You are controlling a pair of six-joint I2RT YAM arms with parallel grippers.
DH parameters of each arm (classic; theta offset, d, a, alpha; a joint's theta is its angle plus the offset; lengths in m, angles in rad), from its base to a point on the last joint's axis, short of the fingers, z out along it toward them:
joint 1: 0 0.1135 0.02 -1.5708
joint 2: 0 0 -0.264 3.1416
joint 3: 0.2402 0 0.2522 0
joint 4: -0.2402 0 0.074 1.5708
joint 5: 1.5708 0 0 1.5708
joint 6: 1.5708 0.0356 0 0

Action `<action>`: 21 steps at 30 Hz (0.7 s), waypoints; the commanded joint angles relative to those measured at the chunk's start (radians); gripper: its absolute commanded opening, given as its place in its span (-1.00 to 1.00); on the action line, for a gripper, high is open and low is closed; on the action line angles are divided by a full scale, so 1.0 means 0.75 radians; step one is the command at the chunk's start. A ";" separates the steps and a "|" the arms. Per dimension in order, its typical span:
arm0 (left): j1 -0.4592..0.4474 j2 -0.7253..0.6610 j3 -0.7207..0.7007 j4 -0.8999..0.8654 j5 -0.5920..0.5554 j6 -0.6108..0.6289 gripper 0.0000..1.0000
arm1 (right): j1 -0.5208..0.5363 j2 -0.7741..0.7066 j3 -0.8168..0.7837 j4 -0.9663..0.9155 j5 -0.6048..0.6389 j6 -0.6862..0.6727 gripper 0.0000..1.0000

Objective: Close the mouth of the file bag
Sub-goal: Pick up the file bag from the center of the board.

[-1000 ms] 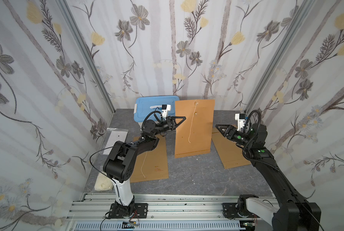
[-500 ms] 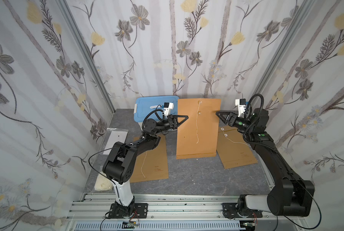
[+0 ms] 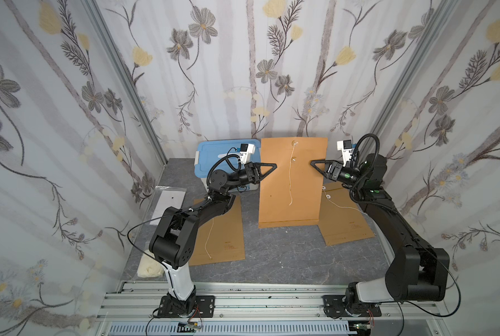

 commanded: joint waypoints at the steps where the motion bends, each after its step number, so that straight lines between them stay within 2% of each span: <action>1: 0.001 0.014 0.023 0.072 0.025 -0.056 -1.00 | 0.001 0.014 0.003 0.096 -0.040 0.061 0.37; 4: 0.001 0.031 0.042 0.068 0.017 -0.057 -1.00 | 0.001 0.000 -0.017 0.090 -0.050 0.057 0.24; 7: 0.001 0.046 0.063 0.059 0.014 -0.056 -1.00 | -0.001 0.002 -0.030 0.088 -0.067 0.057 -0.02; 9: 0.001 0.053 0.067 0.057 0.015 -0.057 -1.00 | 0.001 0.001 -0.035 0.086 -0.074 0.056 -0.30; 12: 0.001 0.053 0.070 0.043 0.014 -0.048 -1.00 | -0.001 0.001 -0.043 0.083 -0.074 0.056 -0.55; 16: 0.001 0.016 0.057 -0.118 0.032 0.073 -1.00 | 0.001 -0.048 -0.059 0.084 -0.065 0.055 -0.89; 17: 0.001 -0.003 0.049 -0.184 0.035 0.129 -0.87 | 0.001 -0.054 -0.063 0.080 -0.063 0.055 -0.94; 20: 0.001 -0.074 0.036 -0.400 0.025 0.309 -0.28 | 0.000 -0.069 -0.066 0.069 -0.065 0.054 -1.00; 21: 0.000 -0.090 0.040 -0.453 0.024 0.353 -0.21 | 0.001 -0.073 -0.068 0.064 -0.065 0.055 -1.00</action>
